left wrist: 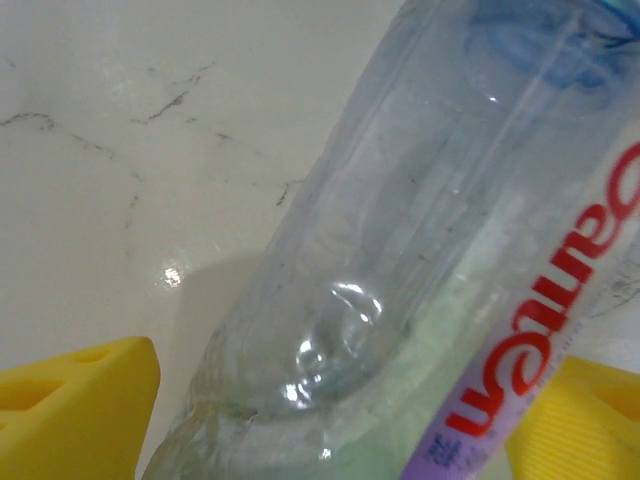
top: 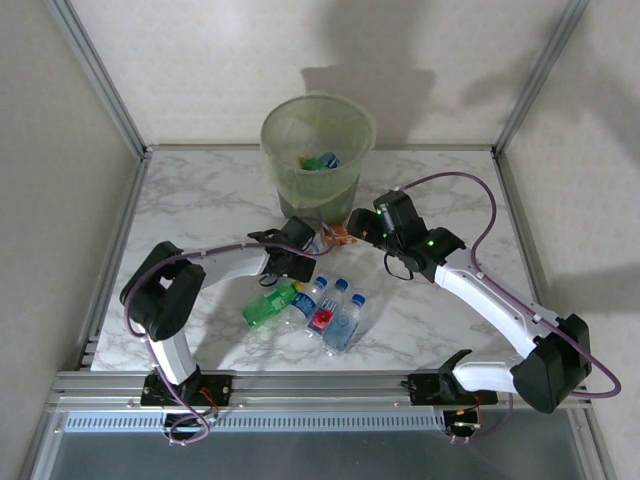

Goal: Put the plastic bottles in the bin

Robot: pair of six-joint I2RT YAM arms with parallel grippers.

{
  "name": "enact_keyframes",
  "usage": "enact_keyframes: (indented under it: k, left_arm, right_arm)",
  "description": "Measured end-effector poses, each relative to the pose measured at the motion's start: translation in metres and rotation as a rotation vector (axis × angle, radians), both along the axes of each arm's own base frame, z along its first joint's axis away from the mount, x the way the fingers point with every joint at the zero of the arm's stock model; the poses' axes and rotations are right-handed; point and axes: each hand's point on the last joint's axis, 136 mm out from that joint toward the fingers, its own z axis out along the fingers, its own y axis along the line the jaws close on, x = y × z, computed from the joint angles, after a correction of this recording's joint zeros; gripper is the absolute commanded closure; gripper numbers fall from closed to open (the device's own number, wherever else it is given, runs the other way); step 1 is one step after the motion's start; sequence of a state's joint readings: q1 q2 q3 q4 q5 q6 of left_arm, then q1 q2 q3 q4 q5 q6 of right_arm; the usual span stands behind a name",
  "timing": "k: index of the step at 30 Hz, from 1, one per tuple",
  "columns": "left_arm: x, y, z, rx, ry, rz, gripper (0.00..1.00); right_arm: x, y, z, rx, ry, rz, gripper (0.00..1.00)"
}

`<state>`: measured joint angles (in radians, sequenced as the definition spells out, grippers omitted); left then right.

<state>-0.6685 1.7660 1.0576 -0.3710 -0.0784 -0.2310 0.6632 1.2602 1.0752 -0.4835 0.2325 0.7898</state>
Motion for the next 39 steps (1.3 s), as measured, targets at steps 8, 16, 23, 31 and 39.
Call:
enact_keyframes:
  k: [8, 16, 23, 31, 39]
  left_arm:
    - [0.003, 0.005, 0.039, -0.039, -0.099, 0.015, 0.25]
    - [-0.003, 0.011, 0.021, -0.003, -0.065, 0.014, 0.13]
    - [-0.007, 0.008, 0.006, 0.002, -0.022, 0.003, 0.16]
    - [-0.007, 0.009, -0.005, 0.017, -0.003, 0.003, 0.25]
    - [-0.003, 0.009, 0.0, 0.016, -0.027, 0.01, 0.34]
  right_arm:
    - [0.0, 0.0, 0.0, 0.0, 0.0, 0.0, 0.12]
    - [0.0, 0.0, 0.0, -0.001, -0.002, -0.002, 0.12]
    - [0.0, -0.001, 0.003, 0.003, -0.008, -0.003, 0.12]
    - [0.0, -0.001, 0.003, 0.004, -0.008, -0.002, 0.16]
    - [0.0, -0.001, 0.003, 0.004, -0.008, -0.003, 0.16]
